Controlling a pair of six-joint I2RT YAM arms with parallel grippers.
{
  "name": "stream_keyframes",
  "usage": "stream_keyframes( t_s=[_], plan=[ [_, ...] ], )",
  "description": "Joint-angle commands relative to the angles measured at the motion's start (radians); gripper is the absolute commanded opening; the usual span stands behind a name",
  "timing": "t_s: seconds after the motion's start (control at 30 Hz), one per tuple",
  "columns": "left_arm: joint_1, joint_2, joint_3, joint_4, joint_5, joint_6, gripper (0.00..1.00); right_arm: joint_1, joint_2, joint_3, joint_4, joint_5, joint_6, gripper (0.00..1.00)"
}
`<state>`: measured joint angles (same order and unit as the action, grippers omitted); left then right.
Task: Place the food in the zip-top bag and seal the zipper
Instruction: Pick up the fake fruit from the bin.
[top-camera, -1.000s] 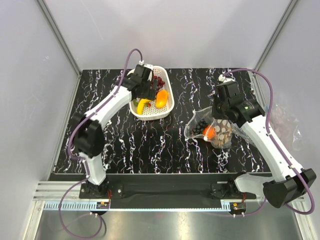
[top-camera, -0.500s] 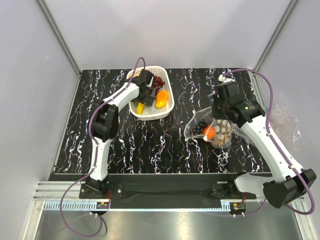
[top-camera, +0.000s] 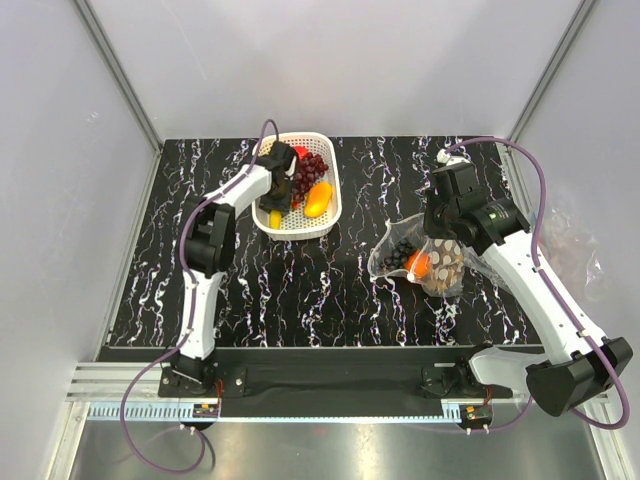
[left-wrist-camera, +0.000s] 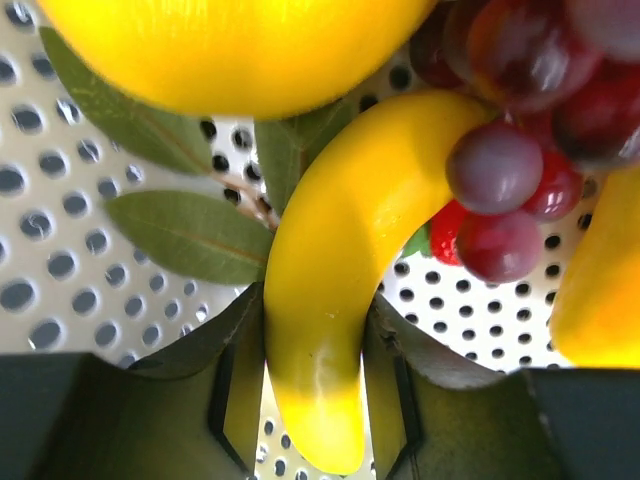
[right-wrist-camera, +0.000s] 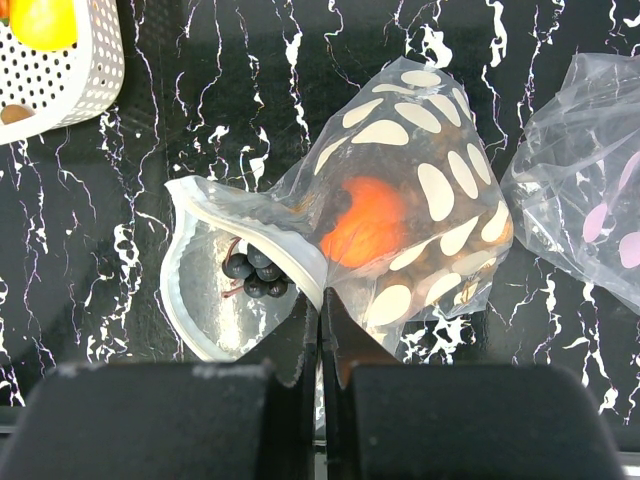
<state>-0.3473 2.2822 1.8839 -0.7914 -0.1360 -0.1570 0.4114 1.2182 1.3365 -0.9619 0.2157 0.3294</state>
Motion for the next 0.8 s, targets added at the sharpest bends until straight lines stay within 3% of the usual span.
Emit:
stream_keyframes(
  t_s=[0.0,0.2,0.47,0.57,0.77],
  plan=[
    [-0.002,-0.154,-0.072,0.064,0.026,-0.009,0.22,-0.003,-0.017,0.007,0.042,-0.009,0.003,0.00],
    [-0.062,-0.334,-0.173,0.100,-0.120,-0.027,0.18,-0.003,-0.023,0.007,0.037,-0.009,0.003,0.00],
    [-0.127,-0.398,-0.155,0.008,-0.338,-0.053,0.17,-0.002,-0.031,0.009,0.028,-0.006,0.002,0.00],
    [-0.136,-0.420,-0.163,-0.011,-0.300,-0.055,0.15,-0.003,-0.034,0.009,0.025,-0.004,0.002,0.00],
    [-0.217,-0.642,-0.293,0.113,-0.076,-0.056,0.16,-0.003,-0.031,0.007,0.031,-0.004,0.000,0.00]
  ],
)
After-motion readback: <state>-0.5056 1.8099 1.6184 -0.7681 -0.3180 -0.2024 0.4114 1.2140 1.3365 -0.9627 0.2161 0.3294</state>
